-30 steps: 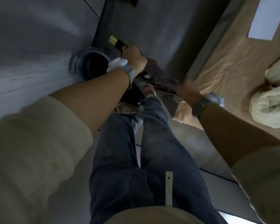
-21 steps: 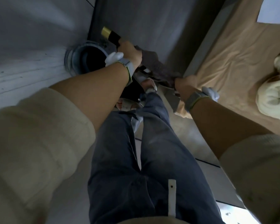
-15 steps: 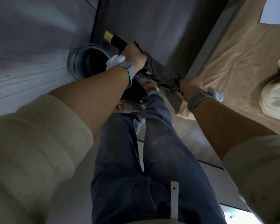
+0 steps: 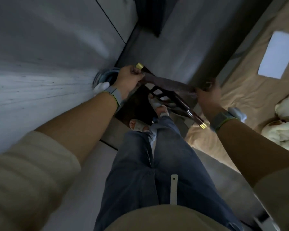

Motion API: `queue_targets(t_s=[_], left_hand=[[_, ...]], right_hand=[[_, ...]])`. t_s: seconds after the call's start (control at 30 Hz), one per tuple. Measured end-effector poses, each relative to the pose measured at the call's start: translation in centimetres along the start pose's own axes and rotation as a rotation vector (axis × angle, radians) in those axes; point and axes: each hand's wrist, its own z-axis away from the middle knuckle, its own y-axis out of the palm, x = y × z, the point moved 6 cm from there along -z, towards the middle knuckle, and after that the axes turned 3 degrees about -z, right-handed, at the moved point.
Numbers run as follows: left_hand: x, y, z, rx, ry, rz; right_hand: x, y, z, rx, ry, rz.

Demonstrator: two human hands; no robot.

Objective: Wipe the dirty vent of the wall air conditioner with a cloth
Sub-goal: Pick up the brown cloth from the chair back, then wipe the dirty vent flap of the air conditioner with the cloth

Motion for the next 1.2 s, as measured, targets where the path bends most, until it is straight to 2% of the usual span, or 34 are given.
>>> queue_targets(t_s=[0.4, 0.7, 0.77, 0.83, 1.0, 1.2], left_hand=[[-5.8, -17.2, 9.7, -0.14, 0.18, 0.143], [-6.9, -28.9, 19.6, -0.402, 0.283, 0.153], [-6.8, -31.3, 21.9, -0.483, 0.312, 0.156], [-7.0, -32.8, 23.3, -0.54, 0.329, 0.135], [-7.5, -37.6, 28.3, -0.691, 0.374, -0.045], [-8.8, -42.8, 33.7, -0.87, 0.379, -0.076]], right_hand=[[20.7, 3.5, 5.7, 0.365, -0.414, 0.078], [33.5, 6.2, 14.0, 0.599, -0.816, 0.386], [36.1, 7.0, 16.6, 0.585, -0.93, 0.439], [38.0, 7.3, 17.9, 0.528, -0.966, 0.416], [43.6, 8.7, 23.2, 0.536, -1.03, 0.374], [50.0, 9.8, 29.0, 0.541, -1.169, 0.366]])
